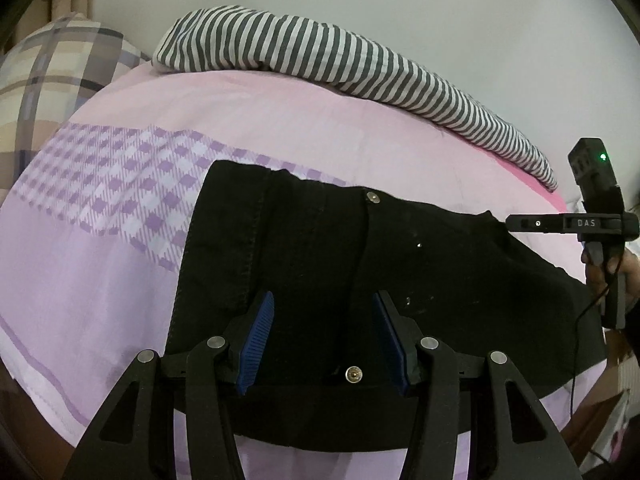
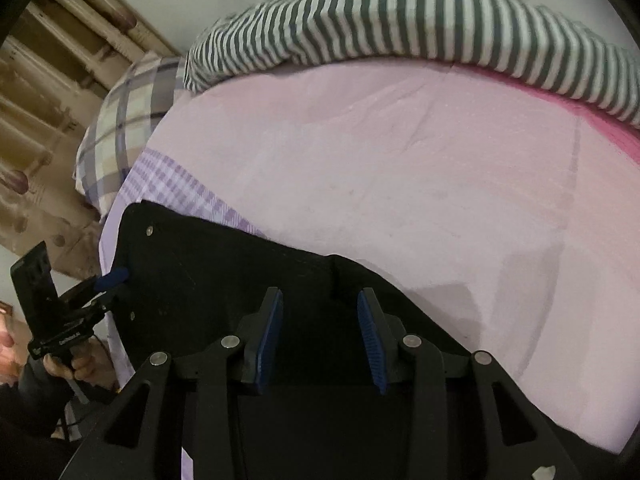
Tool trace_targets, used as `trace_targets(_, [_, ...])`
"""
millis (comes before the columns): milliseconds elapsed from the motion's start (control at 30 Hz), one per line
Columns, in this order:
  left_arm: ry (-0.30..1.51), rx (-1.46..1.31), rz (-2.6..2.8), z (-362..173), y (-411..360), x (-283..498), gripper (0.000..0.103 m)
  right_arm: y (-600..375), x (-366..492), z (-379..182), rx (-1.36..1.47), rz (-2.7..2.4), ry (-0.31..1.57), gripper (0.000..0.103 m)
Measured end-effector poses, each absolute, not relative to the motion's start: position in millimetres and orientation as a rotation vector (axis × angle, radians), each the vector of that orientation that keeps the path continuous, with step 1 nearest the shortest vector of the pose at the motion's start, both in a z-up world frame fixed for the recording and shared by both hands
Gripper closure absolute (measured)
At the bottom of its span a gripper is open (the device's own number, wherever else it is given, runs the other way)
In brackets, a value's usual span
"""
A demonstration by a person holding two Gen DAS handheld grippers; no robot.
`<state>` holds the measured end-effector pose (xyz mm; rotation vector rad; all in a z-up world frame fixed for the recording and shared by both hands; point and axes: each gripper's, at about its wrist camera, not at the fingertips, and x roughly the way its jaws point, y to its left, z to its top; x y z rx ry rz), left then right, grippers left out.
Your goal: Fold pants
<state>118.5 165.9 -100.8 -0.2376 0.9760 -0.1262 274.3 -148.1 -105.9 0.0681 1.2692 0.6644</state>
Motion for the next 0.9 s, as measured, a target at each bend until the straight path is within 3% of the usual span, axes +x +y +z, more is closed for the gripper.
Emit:
trace_targets(167, [0.991, -0.201, -0.114, -109.0, 164.1, 117.6, 0.051, -143.4, 280.0, -122.0, 0.04, 0.664, 1.302, 0.066])
trace_targets(200, [0.991, -0.172, -0.106, -108.3, 161.0, 116.8, 0.051, -142.2, 279.8, -123.9, 0.042, 0.674, 1.308, 0.07])
trace_targets(233, [0.991, -0.15, -0.099, -106.4, 158.1, 116.6, 0.052, -141.4, 279.2, -124.5, 0.043, 0.685, 1.308, 0.084])
trace_targets(333, [0.918, -0.099, -0.112, -85.4, 143.9, 114.7, 0.052, -137.6, 278.0, -120.7, 0.03, 0.691, 1.286, 0.092])
trace_targets(533, [0.835, -0.061, -0.314, -59.5, 90.5, 120.7, 0.052, -140.3, 279.8, -111.5, 0.042, 0.691, 1.263, 0.094])
trace_targets(900, [1.022, 0.075, -0.556, -113.7, 6.9, 110.7, 0.052, -140.7, 294.8, -111.8, 0.023, 0.63, 1.245, 0.098])
